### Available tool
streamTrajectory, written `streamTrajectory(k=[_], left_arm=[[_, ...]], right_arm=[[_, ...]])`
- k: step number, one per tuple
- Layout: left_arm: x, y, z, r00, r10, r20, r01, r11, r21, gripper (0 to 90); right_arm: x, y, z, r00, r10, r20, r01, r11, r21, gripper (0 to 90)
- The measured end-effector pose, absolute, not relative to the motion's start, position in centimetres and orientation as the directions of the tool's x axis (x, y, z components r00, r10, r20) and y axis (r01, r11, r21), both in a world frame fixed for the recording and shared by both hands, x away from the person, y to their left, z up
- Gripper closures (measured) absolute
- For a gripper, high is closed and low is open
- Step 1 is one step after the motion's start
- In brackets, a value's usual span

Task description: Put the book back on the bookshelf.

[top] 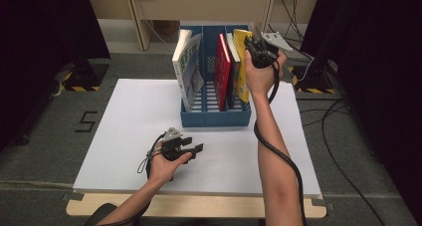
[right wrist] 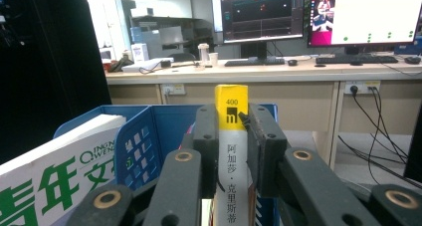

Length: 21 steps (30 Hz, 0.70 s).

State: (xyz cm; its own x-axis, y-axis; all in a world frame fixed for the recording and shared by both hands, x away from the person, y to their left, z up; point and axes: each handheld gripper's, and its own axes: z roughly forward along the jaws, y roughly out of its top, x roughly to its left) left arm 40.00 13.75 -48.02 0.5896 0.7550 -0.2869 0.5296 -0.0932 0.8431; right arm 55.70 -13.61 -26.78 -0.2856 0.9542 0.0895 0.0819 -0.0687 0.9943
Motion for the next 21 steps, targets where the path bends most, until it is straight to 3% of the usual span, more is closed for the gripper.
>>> streamTrajectory(k=[21], left_arm=[[40.1, 13.8, -48.1, 0.587, 0.757, -0.285, 0.531, -0.095, 0.842, 40.2]], right_arm=[[56.8, -13.5, -27.8, -0.271, 0.959, 0.087, 0.099, -0.062, 0.993, 77.3]])
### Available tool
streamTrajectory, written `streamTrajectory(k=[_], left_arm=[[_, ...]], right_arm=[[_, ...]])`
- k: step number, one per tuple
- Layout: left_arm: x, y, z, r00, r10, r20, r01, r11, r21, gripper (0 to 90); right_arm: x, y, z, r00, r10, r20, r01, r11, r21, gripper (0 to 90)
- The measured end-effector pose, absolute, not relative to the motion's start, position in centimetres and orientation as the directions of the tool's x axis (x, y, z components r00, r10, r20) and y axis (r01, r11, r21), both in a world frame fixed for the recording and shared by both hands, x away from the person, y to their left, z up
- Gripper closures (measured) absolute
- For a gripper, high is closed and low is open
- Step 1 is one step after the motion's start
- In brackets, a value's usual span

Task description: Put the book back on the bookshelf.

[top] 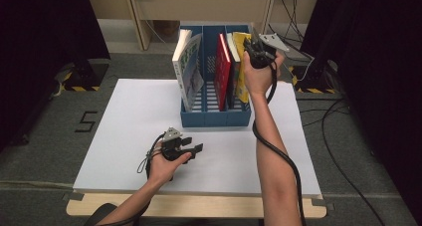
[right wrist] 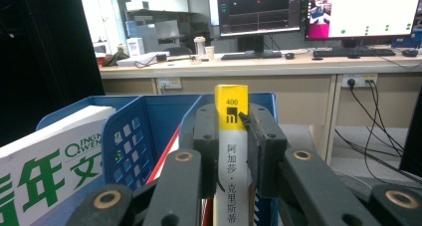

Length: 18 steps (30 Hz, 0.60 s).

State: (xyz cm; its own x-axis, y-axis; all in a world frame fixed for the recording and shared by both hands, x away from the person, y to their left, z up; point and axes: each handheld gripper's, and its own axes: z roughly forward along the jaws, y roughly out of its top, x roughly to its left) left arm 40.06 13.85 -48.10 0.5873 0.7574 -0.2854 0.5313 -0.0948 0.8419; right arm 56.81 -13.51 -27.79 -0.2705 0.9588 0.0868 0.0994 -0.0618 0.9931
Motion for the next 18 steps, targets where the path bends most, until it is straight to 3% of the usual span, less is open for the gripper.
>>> streamTrajectory(k=[18], left_arm=[[40.04, 13.81, -48.14, 0.588, 0.757, -0.286, 0.530, -0.094, 0.843, 40.2]], right_arm=[[57.28, -13.24, -28.50, -0.261, 0.960, 0.097, 0.106, -0.071, 0.992, 77.2]])
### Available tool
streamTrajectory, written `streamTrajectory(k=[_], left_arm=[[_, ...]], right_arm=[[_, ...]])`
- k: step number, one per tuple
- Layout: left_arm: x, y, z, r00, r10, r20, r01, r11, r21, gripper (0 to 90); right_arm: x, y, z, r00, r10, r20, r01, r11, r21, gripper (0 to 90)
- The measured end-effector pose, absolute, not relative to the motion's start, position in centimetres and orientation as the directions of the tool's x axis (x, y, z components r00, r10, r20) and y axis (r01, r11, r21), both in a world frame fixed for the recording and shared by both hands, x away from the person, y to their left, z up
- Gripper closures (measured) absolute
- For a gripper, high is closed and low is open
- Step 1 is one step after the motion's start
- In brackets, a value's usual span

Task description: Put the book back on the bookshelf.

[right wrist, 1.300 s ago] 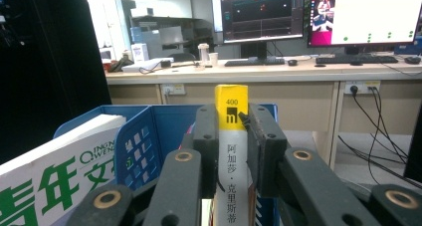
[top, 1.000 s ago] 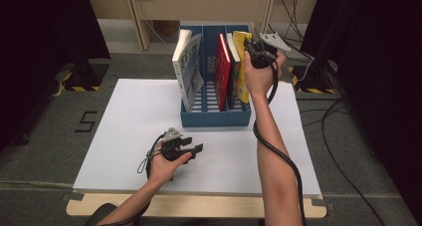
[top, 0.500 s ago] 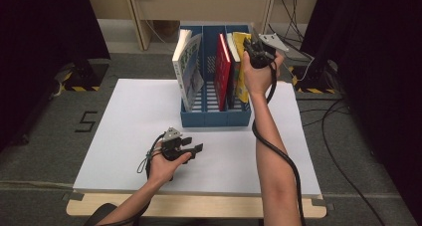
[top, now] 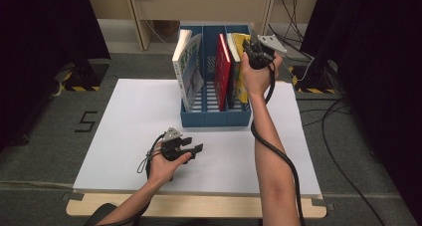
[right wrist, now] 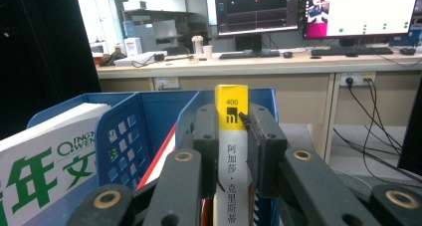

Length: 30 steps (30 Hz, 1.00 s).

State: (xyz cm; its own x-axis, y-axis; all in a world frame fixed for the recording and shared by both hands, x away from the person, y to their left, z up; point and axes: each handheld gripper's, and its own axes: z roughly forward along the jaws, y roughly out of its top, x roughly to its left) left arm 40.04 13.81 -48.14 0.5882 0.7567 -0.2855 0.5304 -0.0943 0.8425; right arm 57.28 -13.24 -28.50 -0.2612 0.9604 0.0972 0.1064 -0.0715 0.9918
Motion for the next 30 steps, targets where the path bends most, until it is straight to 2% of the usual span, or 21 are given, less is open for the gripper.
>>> streamTrajectory(k=[30], left_arm=[[40.1, 13.7, -48.4, 0.590, 0.755, -0.287, 0.536, -0.100, 0.838, 40.2]], right_arm=[[58.0, -13.1, -31.7, -0.267, 0.960, 0.086, 0.141, -0.050, 0.989, 77.1]])
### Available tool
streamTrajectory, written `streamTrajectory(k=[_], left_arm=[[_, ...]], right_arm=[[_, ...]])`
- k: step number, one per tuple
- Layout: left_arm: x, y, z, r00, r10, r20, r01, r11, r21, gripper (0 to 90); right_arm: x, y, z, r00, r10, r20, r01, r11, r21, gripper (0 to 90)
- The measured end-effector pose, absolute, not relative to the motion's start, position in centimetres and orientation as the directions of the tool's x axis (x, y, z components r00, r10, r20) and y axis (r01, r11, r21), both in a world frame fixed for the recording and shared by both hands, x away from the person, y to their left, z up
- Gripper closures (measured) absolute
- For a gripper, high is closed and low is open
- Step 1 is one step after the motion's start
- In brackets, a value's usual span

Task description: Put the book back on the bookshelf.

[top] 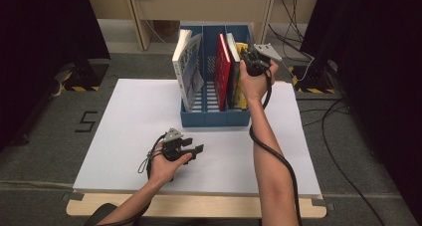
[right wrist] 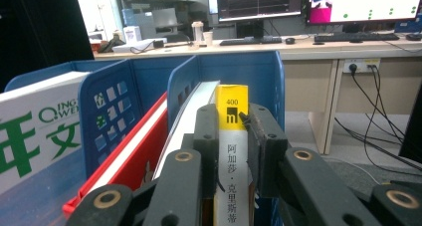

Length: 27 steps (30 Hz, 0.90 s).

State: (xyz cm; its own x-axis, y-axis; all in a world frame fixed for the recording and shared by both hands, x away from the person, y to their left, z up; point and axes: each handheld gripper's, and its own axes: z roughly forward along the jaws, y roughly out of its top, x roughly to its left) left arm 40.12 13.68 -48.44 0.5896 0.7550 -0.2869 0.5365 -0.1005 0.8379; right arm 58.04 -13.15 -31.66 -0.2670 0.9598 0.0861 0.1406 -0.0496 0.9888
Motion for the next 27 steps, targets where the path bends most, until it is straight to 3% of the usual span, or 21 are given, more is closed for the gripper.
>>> streamTrajectory(k=[27], left_arm=[[40.0, 13.8, -48.4, 0.586, 0.759, -0.283, 0.536, -0.101, 0.838, 40.2]], right_arm=[[56.9, -13.8, -32.5, -0.278, 0.957, 0.087, 0.182, -0.036, 0.983, 76.5]])
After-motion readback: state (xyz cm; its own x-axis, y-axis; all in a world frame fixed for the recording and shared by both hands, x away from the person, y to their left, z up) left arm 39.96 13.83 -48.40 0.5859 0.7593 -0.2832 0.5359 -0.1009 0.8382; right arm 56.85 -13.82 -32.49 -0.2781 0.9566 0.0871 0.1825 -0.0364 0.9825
